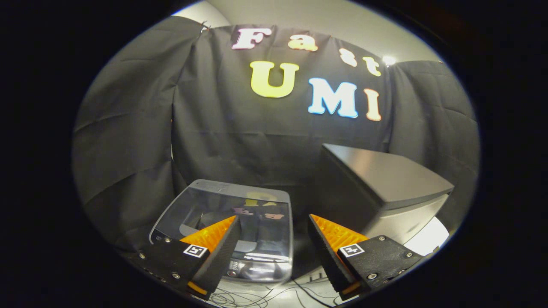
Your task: Put the clothes into the washing machine and then close the washing machine lid.
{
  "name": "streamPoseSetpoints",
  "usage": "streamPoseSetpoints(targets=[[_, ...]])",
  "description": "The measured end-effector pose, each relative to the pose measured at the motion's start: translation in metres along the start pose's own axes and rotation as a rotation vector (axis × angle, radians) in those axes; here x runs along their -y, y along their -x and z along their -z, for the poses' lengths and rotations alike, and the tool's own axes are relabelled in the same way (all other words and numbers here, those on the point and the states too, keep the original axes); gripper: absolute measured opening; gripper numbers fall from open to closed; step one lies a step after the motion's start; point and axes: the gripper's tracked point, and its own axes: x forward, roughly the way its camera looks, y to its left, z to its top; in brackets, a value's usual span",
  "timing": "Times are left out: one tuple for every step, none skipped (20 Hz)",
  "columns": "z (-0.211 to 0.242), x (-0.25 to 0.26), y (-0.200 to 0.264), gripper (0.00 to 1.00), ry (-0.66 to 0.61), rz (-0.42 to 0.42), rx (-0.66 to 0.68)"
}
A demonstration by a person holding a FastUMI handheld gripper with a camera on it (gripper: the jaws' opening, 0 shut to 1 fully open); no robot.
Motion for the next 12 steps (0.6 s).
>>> streamPoseSetpoints(targets=[[-0.004,0.015,0.023,0.96,-0.004,-0.014,0.042],[-0.006,0.032,0.046,0.96,-0.017,-0.029,0.082],[-0.006,0.050,0.067,0.95,-0.041,-0.036,0.116],[-0.003,0.069,0.085,0.96,-0.073,-0.046,0.136],[0.000,0.084,0.104,0.96,-0.105,-0.055,0.150],[0.003,0.101,0.124,0.95,-0.133,-0.054,0.165],[0.004,0.121,0.142,0.95,-0.156,-0.048,0.179],[0.006,0.136,0.163,0.95,-0.173,-0.044,0.195],[0.009,0.148,0.181,0.95,-0.186,-0.041,0.204],[0.012,0.159,0.199,0.95,-0.199,-0.039,0.218],[0.014,0.168,0.217,0.94,-0.210,-0.037,0.230],[0.017,0.174,0.232,0.94,-0.220,-0.040,0.238]])
